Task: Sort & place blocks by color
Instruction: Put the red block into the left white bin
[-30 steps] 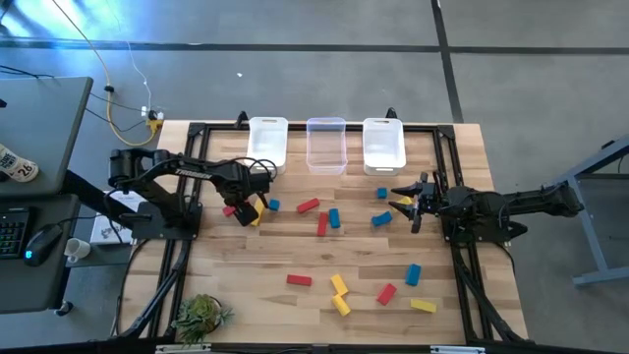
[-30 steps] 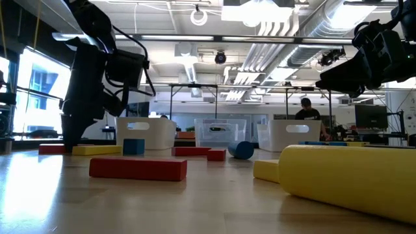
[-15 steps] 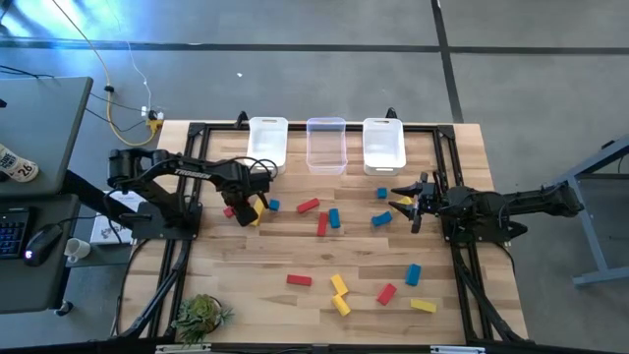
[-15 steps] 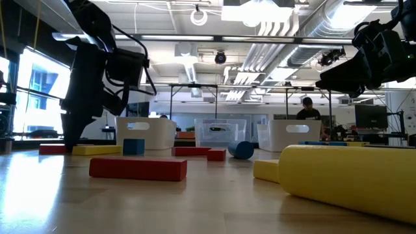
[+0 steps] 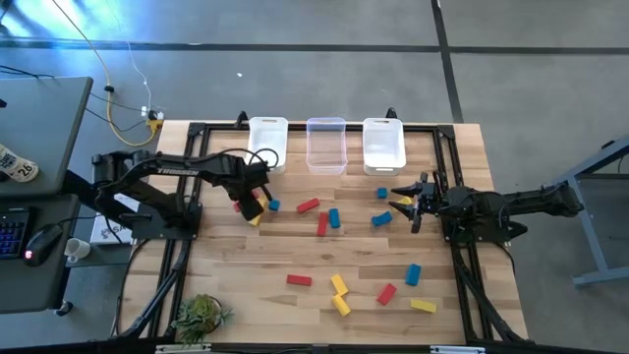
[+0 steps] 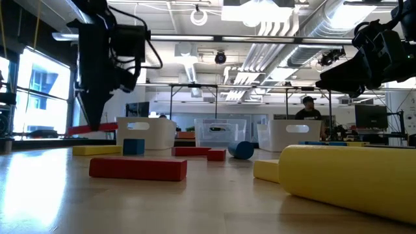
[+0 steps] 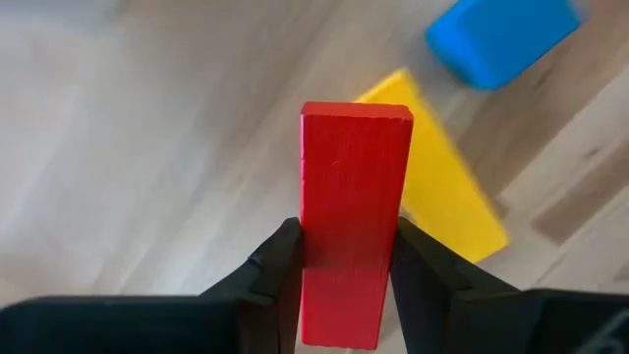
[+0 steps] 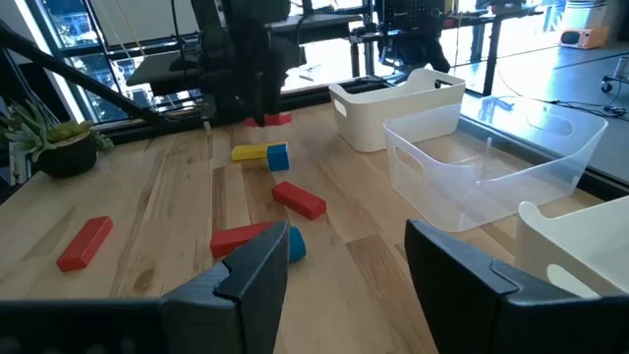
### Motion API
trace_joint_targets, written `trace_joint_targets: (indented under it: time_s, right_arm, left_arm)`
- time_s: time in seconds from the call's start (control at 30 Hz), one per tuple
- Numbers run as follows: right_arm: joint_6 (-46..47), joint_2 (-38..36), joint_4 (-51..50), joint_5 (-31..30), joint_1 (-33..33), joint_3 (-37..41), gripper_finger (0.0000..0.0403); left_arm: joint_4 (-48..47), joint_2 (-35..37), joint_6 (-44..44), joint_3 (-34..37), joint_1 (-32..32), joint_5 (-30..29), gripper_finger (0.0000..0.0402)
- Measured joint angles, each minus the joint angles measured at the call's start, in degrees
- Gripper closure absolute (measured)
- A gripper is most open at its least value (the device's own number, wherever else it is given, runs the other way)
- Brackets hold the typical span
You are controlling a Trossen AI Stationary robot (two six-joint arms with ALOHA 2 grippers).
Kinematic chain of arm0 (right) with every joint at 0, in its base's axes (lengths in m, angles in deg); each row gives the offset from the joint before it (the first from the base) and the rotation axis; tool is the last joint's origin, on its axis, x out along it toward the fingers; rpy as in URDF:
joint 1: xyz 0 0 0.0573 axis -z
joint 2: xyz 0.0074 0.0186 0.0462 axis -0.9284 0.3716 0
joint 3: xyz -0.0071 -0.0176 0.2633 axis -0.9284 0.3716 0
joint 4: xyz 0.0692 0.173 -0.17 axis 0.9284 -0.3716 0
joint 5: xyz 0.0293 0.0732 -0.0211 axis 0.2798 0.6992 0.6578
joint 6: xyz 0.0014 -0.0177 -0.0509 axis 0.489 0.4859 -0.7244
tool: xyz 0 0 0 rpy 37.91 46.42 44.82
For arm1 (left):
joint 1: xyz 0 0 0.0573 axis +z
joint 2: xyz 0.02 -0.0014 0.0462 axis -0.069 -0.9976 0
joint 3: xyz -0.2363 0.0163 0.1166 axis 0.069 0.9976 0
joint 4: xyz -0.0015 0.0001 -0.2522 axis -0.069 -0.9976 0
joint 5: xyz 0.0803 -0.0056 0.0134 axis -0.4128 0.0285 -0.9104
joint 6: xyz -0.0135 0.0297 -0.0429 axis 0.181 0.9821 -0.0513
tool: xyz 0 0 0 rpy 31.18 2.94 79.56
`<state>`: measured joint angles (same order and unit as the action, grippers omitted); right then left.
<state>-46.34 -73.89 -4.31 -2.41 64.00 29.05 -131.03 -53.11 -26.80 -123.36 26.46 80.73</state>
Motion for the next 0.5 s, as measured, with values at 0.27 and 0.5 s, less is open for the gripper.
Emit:
trace_joint_targets:
  time_s: [0.27,0.5]
  right_arm:
    - [0.0,0.0,0.0,0.0,0.0,0.0,0.0210]
    - [0.0,0.0,0.0,0.0,0.0,0.0,0.0210]
  left_arm:
    - [2.2,3.8,1.6,-4.8,0.0,-2.6,0.0301]
    - [10.5,4.8,2.2,-8.3,0.4,-8.4,0.0296]
